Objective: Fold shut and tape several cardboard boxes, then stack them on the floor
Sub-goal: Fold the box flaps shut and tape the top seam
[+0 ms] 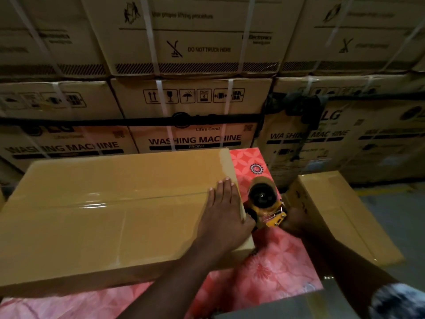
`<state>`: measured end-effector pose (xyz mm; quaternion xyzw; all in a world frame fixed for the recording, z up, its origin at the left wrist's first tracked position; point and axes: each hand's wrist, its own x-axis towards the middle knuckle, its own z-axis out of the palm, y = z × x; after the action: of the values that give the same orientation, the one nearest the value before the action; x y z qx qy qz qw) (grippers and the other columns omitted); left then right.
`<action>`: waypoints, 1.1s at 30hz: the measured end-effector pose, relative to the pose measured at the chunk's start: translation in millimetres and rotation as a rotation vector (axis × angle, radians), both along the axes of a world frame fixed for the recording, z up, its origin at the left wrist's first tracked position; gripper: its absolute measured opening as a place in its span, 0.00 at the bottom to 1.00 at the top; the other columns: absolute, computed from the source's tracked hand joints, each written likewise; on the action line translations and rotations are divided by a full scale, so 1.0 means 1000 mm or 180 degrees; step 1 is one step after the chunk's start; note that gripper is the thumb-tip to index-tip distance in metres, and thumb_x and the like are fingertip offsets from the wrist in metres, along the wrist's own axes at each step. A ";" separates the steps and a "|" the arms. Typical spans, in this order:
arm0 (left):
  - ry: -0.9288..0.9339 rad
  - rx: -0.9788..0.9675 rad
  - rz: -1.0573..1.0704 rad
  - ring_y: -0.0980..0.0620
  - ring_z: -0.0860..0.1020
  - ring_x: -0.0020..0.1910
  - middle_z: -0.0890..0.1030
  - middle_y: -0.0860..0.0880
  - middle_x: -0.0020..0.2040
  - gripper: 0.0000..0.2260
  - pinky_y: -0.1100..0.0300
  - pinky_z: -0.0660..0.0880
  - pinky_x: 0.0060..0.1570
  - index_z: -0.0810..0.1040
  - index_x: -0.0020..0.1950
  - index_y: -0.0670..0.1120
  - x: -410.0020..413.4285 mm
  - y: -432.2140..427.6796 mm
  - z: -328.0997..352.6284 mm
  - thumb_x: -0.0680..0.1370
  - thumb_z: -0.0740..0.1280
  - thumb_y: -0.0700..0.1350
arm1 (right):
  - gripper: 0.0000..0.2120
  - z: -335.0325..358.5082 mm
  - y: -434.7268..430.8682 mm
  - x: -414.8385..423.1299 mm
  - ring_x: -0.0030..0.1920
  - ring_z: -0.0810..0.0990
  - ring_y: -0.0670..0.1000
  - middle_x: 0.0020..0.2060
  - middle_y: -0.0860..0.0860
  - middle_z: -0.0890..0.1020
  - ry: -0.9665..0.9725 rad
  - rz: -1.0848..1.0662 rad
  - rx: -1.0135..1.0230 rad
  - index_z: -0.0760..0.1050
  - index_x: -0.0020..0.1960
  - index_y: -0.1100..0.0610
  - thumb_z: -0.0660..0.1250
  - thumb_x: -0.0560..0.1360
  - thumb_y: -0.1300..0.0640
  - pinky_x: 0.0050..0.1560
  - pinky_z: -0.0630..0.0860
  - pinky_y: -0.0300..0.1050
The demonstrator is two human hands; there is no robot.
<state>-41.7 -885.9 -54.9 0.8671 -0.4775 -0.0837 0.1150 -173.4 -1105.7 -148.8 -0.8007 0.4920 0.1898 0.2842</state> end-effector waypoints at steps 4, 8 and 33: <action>-0.0058 0.0052 -0.0009 0.45 0.38 0.81 0.40 0.41 0.83 0.43 0.47 0.37 0.79 0.43 0.82 0.40 0.000 0.001 -0.001 0.75 0.45 0.65 | 0.10 -0.065 0.025 -0.013 0.31 0.81 0.63 0.33 0.69 0.78 -0.1242 -0.1996 0.1386 0.76 0.44 0.74 0.64 0.80 0.68 0.33 0.80 0.51; -0.0055 -0.0003 0.0012 0.45 0.40 0.82 0.42 0.41 0.83 0.42 0.47 0.38 0.79 0.45 0.83 0.40 0.001 0.000 -0.002 0.76 0.48 0.65 | 0.10 -0.072 0.063 -0.012 0.24 0.74 0.53 0.27 0.58 0.77 -0.1473 -0.2219 0.1735 0.77 0.42 0.65 0.66 0.79 0.61 0.26 0.69 0.40; 0.0008 0.0071 0.0540 0.46 0.47 0.82 0.49 0.45 0.83 0.29 0.43 0.47 0.79 0.51 0.83 0.44 0.041 0.067 0.007 0.85 0.50 0.57 | 0.25 0.102 0.144 0.081 0.69 0.72 0.62 0.70 0.64 0.73 -0.2003 0.0510 -0.0785 0.60 0.77 0.65 0.55 0.80 0.65 0.66 0.71 0.53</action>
<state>-0.9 -819.3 -47.7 0.9055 -0.4012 -0.0800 0.1126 -92.0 -961.8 -46.5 -0.8844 0.3351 -0.1056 0.3072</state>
